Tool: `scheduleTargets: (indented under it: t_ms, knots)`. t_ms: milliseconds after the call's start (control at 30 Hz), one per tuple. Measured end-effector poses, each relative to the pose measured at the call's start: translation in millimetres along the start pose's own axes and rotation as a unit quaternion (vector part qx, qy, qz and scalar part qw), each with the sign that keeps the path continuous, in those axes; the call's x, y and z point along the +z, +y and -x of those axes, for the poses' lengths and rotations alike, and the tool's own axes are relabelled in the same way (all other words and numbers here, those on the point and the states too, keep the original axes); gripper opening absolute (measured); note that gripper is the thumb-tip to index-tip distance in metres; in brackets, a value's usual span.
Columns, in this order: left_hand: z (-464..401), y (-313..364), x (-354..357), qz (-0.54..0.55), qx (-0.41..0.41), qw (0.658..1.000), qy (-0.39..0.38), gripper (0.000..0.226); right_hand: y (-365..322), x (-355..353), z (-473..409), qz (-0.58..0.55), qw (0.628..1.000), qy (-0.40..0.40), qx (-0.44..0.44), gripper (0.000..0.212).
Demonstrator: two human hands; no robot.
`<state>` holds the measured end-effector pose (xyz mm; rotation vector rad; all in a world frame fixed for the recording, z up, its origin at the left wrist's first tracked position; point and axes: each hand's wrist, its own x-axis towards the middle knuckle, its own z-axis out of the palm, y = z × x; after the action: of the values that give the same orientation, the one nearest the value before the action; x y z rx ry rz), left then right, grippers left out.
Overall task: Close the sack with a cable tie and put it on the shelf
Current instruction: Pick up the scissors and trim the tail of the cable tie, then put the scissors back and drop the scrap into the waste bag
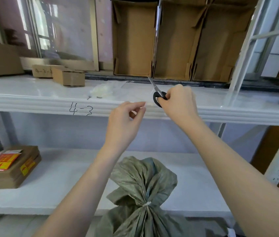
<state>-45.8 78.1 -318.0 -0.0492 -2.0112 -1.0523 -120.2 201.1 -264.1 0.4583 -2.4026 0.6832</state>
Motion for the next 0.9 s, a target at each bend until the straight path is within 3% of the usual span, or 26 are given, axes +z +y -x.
scheduleTargets:
  t_ms: [100,233,433,600,733,833,900]
  knots:
    - [-29.1,-6.4,1.1,0.002,-0.035,0.999,-0.001,0.014,-1.1,13.9,-33.1,-0.010,0.998,-0.046,0.033,0.022]
    - [-49.3,-10.6,-1.1,-0.003,-0.056,0.998,0.008,0.009,-4.0,28.2,-60.0,0.006,0.995,-0.086,0.058,0.036]
    - [-48.3,-15.4,-8.6,-0.001,-0.059,0.998,0.018,0.013,-3.2,43.7,-72.1,0.027,0.996,-0.049,0.064,0.023]
    - [-32.0,-14.1,-15.1,0.029,-0.064,0.997,0.009,0.013,2.2,41.9,-61.7,-0.012,0.999,-0.009,0.033,0.028]
    - [-11.9,-4.2,-17.6,0.064,-0.073,0.995,0.005,0.014,3.3,16.2,-24.3,-0.138,0.990,-0.021,-0.028,0.022]
    - [10.3,9.0,-15.8,0.098,-0.082,0.992,-0.011,0.013,9.3,-12.8,22.1,-0.316,0.940,-0.131,-0.009,0.023]
    - [26.7,17.7,-11.3,0.106,-0.076,0.991,-0.036,0.012,17.1,-30.0,50.8,-0.373,0.909,-0.188,-0.002,0.022]
